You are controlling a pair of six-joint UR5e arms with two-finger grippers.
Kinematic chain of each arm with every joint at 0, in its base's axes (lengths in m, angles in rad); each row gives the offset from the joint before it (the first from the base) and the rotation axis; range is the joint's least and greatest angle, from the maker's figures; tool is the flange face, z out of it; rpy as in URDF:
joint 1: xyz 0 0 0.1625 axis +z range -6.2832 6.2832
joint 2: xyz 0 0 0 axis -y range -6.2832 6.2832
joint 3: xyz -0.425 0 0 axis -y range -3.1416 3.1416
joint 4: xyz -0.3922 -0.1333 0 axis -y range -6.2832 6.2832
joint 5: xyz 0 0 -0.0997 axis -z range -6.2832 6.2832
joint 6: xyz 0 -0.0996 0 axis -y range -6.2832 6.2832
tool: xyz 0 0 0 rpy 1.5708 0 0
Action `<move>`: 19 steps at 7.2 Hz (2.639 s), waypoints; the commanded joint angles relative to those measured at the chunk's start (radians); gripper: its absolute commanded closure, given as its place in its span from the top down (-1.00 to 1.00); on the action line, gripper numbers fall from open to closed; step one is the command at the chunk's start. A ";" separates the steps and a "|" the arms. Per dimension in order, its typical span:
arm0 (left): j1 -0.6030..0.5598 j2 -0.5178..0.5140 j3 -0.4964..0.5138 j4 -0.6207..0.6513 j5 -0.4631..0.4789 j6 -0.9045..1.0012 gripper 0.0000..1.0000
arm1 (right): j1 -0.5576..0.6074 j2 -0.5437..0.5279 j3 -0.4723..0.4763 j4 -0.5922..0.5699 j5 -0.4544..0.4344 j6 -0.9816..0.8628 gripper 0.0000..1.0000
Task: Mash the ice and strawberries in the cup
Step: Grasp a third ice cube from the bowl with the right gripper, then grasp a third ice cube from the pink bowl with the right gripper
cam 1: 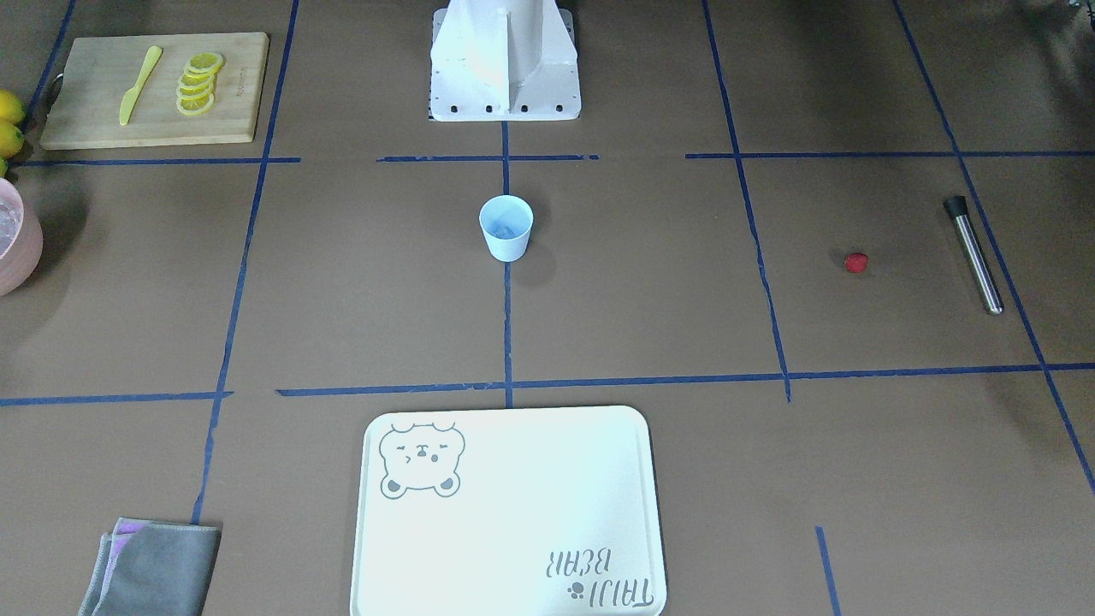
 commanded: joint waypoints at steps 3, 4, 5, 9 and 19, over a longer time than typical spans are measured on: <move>0.000 0.002 0.000 0.000 0.000 0.001 1.00 | -0.084 -0.002 -0.032 0.004 -0.014 -0.001 0.74; 0.000 0.002 0.000 0.000 0.000 0.001 1.00 | -0.087 -0.004 -0.033 0.002 -0.018 -0.003 0.62; 0.000 0.002 0.000 0.000 0.000 0.001 1.00 | -0.087 -0.010 -0.033 0.001 -0.018 -0.004 0.49; 0.000 0.002 0.000 0.000 0.000 0.001 1.00 | -0.090 -0.013 -0.046 -0.003 -0.018 -0.004 0.22; 0.000 0.002 0.000 0.000 0.000 0.001 1.00 | -0.092 0.007 -0.049 -0.003 -0.018 -0.001 0.10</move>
